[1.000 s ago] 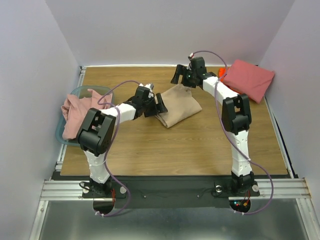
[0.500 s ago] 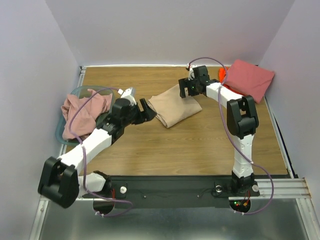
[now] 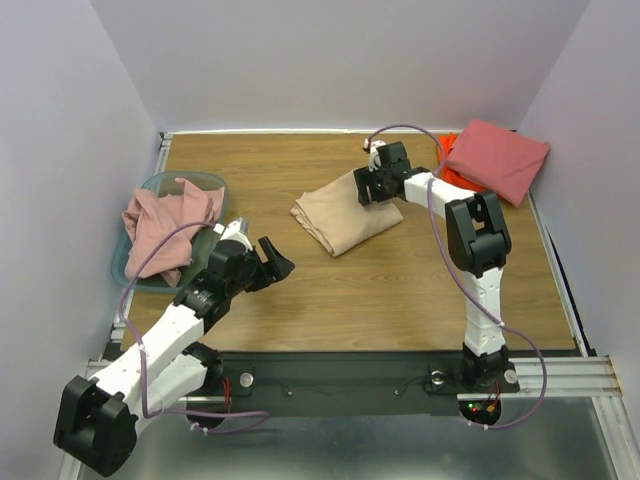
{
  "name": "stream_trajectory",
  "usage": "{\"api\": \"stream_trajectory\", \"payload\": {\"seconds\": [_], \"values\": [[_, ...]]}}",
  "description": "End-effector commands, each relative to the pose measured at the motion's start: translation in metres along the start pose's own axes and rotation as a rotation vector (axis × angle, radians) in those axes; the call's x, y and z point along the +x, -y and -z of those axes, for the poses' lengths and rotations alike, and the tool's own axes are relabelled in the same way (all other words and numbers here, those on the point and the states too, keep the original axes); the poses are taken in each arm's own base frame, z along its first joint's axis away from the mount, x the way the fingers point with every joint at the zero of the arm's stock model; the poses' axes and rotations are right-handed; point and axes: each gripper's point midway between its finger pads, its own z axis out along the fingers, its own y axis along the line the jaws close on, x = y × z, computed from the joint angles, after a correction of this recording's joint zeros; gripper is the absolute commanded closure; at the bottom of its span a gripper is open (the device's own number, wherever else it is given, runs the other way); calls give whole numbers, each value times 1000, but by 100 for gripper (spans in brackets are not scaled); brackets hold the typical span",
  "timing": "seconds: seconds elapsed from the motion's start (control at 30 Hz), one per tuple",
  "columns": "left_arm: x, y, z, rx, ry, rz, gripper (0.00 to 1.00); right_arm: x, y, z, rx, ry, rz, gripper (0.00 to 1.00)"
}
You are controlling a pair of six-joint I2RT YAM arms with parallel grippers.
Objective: Fold and stack the t-shirts
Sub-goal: Neatly place the folded tshirt to the corner
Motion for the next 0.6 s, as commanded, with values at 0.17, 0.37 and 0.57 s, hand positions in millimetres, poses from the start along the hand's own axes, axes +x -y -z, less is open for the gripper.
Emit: {"api": "stream_trajectory", "payload": {"seconds": [0.17, 0.37, 0.57], "values": [[-10, 2, 15, 0, 65, 20, 15, 28, -26, -3, 2, -72, -42, 75], [-15, 1, 17, -13, 90, 32, 15, -12, 9, 20, 206, 29, -34, 100], [-21, -10, 18, -94, 110, 42, 15, -62, 57, 57, 471, 165, -98, 100]]}}
